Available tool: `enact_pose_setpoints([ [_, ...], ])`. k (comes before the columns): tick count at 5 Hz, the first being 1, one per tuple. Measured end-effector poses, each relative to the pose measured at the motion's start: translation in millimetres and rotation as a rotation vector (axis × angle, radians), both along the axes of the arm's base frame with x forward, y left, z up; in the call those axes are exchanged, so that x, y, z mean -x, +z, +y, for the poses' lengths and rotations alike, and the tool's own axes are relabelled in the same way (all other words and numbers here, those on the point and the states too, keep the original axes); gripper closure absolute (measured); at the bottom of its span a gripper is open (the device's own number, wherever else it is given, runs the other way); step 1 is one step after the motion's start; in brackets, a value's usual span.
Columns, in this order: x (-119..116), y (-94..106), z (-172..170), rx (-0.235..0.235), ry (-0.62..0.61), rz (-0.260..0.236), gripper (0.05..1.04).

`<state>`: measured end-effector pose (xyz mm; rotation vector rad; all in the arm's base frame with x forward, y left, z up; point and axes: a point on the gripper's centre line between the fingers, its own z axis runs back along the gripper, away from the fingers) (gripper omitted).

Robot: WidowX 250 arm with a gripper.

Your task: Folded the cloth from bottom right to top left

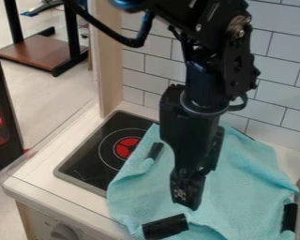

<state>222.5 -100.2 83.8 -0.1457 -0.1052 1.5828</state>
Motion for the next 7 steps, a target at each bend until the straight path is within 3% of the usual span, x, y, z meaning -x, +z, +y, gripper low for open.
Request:
enact_pose_setpoints([
  [1,3,-5.3,-1,-0.009,-0.003,0.025,0.085],
  [2,-3,-10.0,-27,-0.022,-0.074,0.063,0.085],
  [3,-18,-3.0,-66,0.008,-0.171,0.044,0.085],
  [4,-26,-3.6,-93,-0.001,-0.261,0.042,0.085],
  [5,-34,-17.4,-116,-0.085,-0.384,0.046,0.085],
  [6,-45,-31.7,-114,-0.188,-0.476,0.048,0.085],
  [7,-50,-38.7,-109,-0.233,-0.529,0.042,0.085],
])
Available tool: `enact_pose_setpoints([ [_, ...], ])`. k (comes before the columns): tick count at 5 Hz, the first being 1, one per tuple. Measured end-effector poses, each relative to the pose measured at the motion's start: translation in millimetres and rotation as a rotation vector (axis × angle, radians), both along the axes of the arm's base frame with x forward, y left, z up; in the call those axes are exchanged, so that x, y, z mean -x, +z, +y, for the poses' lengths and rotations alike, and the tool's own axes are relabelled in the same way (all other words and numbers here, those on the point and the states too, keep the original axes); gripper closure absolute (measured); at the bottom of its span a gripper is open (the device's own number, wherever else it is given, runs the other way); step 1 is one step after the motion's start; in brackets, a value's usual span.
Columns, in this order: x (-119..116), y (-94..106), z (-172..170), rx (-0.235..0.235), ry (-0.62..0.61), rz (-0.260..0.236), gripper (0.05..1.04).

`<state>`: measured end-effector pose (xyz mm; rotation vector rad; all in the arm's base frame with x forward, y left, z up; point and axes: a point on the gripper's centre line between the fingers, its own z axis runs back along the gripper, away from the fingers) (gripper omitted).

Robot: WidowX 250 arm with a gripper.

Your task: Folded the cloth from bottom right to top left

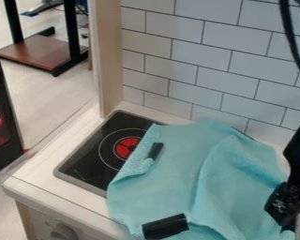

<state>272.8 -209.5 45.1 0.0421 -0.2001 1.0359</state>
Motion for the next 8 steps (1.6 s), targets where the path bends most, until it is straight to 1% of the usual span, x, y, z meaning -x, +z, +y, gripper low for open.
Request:
enact_pose_setpoints([
  [1,-4,-6.8,3,0.008,0.002,0.027,0.085],
  [2,-10,-10.5,-2,0.053,-0.033,0.044,0.085],
  [3,-15,-23.1,-7,0.103,-0.065,0.084,0.085],
  [4,-23,-36.3,-5,0.105,-0.066,0.111,0.085],
  [5,-24,-46.8,-5,0.084,-0.066,0.136,0.085],
  [6,-29,-50.2,-8,0.084,-0.077,0.14,0.147],
  [7,-31,-49.9,-8,0.083,-0.079,0.129,0.446],
  [8,-31,-49.9,-8,0.082,-0.072,0.124,0.722],
])
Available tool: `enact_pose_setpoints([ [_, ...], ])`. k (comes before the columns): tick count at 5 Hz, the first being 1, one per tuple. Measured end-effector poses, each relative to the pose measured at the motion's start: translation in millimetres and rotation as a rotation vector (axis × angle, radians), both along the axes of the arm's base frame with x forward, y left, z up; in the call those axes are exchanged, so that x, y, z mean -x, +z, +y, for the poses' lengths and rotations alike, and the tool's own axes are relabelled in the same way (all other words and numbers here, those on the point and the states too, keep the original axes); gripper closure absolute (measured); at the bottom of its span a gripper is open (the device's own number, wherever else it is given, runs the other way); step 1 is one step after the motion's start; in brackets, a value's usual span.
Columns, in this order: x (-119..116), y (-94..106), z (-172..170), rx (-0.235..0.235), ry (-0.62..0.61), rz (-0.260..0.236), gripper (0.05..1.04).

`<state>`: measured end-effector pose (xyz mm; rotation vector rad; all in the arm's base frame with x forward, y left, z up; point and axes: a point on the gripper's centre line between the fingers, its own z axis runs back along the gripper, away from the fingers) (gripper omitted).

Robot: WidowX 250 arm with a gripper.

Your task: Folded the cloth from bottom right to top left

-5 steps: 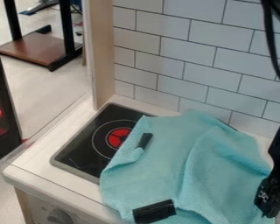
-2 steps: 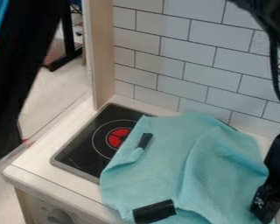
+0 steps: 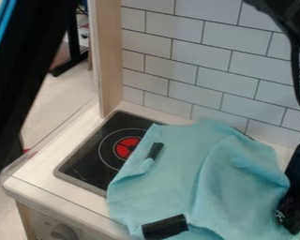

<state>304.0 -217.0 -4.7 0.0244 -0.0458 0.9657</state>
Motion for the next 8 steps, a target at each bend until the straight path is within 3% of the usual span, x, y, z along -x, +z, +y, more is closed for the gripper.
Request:
enact_pose_setpoints([
  [1,7,2.2,6,-0.001,0.013,-0.002,0.91],
  [2,12,16.2,11,0.015,0.019,-0.019,1.015],
  [3,11,30.6,35,0.029,0.085,-0.025,1.034],
  [5,21,70.2,87,0.073,0.198,-0.091,1.034],
  [7,36,83.9,148,0.073,0.318,-0.088,1.034],
  [8,39,76.3,167,0.075,0.342,-0.077,1.034],
])
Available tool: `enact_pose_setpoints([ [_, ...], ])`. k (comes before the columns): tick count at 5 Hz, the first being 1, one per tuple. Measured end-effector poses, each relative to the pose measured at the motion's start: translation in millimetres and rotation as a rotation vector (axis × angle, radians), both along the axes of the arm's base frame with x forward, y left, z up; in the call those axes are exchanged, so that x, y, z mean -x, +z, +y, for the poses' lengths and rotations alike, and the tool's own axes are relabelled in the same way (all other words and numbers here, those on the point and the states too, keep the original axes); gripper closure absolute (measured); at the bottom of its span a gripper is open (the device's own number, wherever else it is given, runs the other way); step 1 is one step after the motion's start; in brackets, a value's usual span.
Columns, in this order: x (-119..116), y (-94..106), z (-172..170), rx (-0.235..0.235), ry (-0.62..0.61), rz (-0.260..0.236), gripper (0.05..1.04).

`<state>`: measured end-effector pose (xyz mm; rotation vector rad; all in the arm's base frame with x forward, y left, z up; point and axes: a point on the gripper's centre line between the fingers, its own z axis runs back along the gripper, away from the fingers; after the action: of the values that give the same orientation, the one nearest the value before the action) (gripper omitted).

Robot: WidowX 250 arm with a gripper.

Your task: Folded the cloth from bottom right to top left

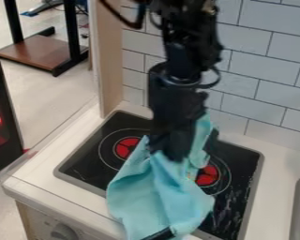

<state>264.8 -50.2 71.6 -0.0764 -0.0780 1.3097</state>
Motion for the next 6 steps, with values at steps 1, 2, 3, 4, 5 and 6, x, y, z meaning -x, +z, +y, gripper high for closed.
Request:
enact_pose_setpoints([
  [1,3,-25.0,18,-0.003,0.016,0.057,1.034],
  [2,1,-47.1,28,-0.01,0.016,0.09,1.034],
  [3,3,-61.1,38,-0.021,0.041,0.123,1.01],
  [4,3,-60.8,40,-0.033,0.091,0.125,0.853],
  [5,9,-60.0,40,-0.037,0.104,0.158,0.591],
  [6,9,-43.7,39,-0.023,0.116,0.135,0.283],
])
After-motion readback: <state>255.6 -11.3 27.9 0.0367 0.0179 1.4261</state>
